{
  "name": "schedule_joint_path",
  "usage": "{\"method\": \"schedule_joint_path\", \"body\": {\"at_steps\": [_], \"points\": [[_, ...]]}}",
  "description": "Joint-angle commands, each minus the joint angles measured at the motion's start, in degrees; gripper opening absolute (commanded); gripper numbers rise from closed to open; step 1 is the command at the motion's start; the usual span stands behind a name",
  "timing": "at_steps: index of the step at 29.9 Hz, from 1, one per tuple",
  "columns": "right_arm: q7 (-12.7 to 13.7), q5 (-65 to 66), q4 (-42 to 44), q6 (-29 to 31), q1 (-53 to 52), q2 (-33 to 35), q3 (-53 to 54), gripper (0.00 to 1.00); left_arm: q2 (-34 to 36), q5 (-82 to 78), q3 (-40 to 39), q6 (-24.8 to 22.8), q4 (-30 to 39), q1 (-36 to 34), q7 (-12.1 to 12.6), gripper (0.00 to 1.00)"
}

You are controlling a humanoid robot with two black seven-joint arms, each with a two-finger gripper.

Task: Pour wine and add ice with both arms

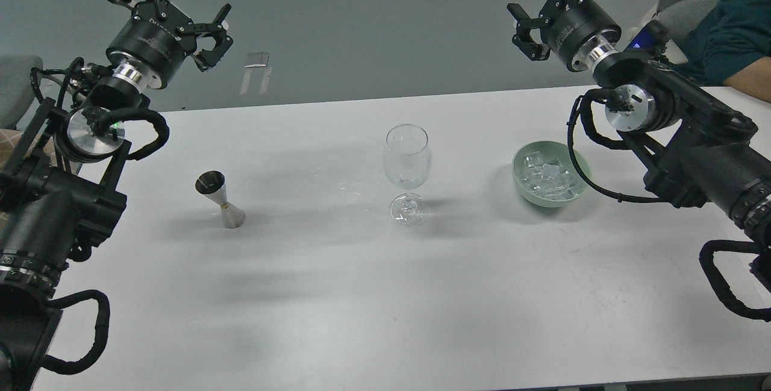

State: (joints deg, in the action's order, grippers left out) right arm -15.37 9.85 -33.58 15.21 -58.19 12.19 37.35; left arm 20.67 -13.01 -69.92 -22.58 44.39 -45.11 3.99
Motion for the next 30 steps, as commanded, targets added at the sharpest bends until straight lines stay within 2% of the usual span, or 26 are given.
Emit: {"method": "schedule_joint_path", "body": {"at_steps": [1,8,16,22,25,26,28,29,30], "points": [[-0.71,0.0,0.27,1.84,-0.96,1.86,0.09,1.0,0.95,0.0,-0.04,0.08,-0.01,-0.15,0.05,0.98],[-1.24,-0.18,1.06,-0.35,-1.31,1.7,1.06,1.0,-0.54,0.26,-0.21,2.89,0.43,0.37,-0.21,0.98],[-1.24,-0.62,0.88,-0.45,-1.14,1.69,1.06,1.0,-0.9,0.18,-0.13,0.52,1.05,0.64,-0.03,0.98],[-1.33,-0.53,0.8,-0.45,-1.22,1.69,1.06,1.0,-0.11,0.18,0.14,0.61,3.42,1.87,1.64,0.99],[-1.33,-0.53,0.71,-0.54,-1.14,1.87,1.06,1.0,1.56,1.14,-1.09,1.39,10.0,5.29,4.61,0.98],[-1.33,-0.53,0.71,-0.62,-1.14,1.87,0.97,1.0,3.04,1.84,-1.62,2.88,12.8,6.69,7.5,0.96],[-1.33,-0.53,0.71,-0.62,-1.14,1.96,0.97,1.0,3.67,3.77,-3.11,5.17,15.19,8.37,9.71,0.96],[-1.24,-0.53,0.71,-0.62,-1.14,2.04,0.97,1.0,3.93,6.3,-5.38,8.05,17.02,10.29,11.46,0.96],[-1.33,-0.44,0.71,-0.62,-1.05,2.05,0.97,1.0,4.02,7.37,-6.62,9.38,17.91,11.35,12.09,0.96]]}}
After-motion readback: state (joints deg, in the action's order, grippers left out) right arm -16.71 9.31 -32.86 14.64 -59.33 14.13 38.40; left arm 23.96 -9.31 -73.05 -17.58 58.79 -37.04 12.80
